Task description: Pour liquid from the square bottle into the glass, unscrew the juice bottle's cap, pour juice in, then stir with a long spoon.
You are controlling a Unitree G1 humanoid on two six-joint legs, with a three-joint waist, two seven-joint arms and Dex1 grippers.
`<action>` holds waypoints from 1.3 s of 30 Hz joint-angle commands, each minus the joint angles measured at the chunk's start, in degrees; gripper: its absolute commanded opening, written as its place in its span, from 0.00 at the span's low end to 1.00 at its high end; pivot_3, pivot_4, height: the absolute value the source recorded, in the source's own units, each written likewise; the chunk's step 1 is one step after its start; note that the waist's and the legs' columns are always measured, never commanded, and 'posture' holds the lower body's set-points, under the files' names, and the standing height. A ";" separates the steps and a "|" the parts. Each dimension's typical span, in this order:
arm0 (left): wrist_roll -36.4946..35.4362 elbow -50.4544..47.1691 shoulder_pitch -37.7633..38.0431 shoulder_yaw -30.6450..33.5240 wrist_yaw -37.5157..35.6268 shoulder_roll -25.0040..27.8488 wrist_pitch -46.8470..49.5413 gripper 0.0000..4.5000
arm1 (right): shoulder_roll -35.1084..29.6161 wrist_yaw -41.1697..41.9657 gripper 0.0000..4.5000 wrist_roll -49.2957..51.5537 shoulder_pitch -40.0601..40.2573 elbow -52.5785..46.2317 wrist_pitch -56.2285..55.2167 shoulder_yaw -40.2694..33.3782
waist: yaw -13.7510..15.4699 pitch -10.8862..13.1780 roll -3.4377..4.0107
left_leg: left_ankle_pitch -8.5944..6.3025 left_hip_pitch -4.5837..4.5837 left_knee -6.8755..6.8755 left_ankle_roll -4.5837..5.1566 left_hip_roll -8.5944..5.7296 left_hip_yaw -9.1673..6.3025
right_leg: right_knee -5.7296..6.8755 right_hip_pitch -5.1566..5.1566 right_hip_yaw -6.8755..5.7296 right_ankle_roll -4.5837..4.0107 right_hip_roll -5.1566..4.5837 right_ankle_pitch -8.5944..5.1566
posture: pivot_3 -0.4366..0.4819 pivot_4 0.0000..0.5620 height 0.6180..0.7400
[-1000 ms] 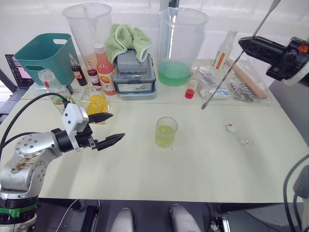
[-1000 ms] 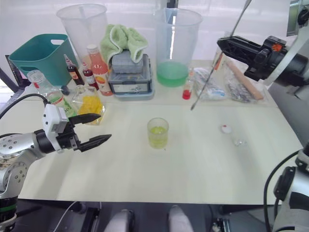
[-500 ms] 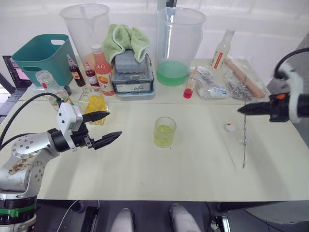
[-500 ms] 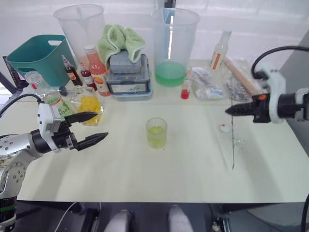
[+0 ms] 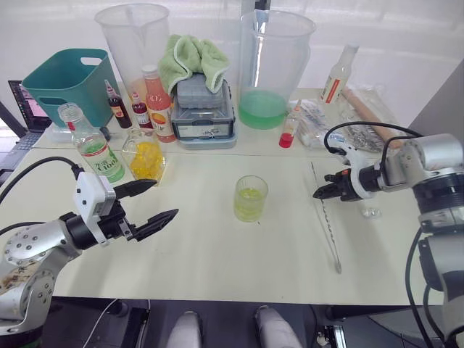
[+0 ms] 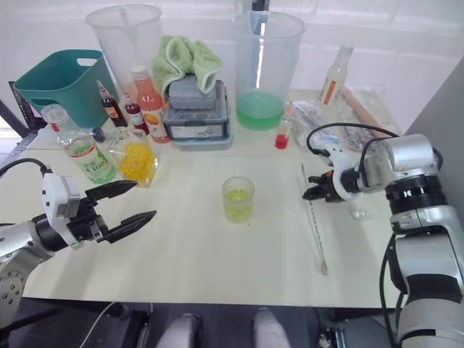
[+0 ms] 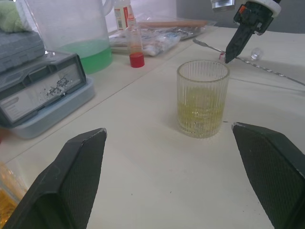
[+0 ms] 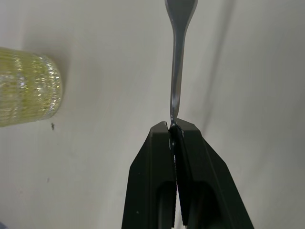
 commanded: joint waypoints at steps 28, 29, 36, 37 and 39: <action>8.03 10.48 0.90 1.45 -0.76 5.78 -3.86 1.00 | -13.23 20.84 1.00 -2.77 9.98 -20.15 -11.85 -10.40 | -1.47 0.04 0.06 | 0.00 0.10 -0.08 -0.02 0.02 0.00 | 0.07 0.03 -0.03 0.14 0.02 -0.12 | 0.48 0.27 0.90; 8.87 11.28 0.98 1.30 -1.21 5.89 -4.80 1.00 | -13.77 20.63 1.00 -2.47 12.13 -21.89 -14.11 -12.76 | -1.45 0.04 0.05 | 0.00 0.10 -0.08 -0.03 0.01 0.00 | 0.07 0.03 -0.03 0.17 0.01 -0.14 | 0.48 0.27 0.90; 12.08 20.21 2.60 2.49 -5.01 5.78 -11.56 1.00 | -9.63 22.72 1.00 3.79 38.47 -32.80 -35.44 -44.06 | -1.18 0.03 0.03 | 0.01 0.17 -0.05 -0.03 0.01 0.01 | 0.13 0.12 -0.03 0.41 0.00 -0.28 | 0.48 0.27 0.90; 12.33 20.69 3.40 2.72 -5.32 5.55 -12.24 1.00 | -9.04 23.85 1.00 4.63 41.48 -33.00 -37.03 -46.97 | -1.15 0.03 0.01 | 0.01 0.15 -0.04 -0.03 0.00 0.01 | 0.12 0.11 -0.03 0.41 -0.01 -0.28 | 0.48 0.27 0.90; 12.63 21.55 5.12 3.44 -5.68 5.14 -13.65 1.00 | -8.92 25.20 1.00 5.86 45.84 -32.54 -38.11 -49.94 | -1.21 0.03 0.01 | 0.01 0.20 -0.04 -0.02 0.01 0.01 | 0.11 0.18 -0.03 0.41 -0.01 -0.28 | 0.48 0.27 0.90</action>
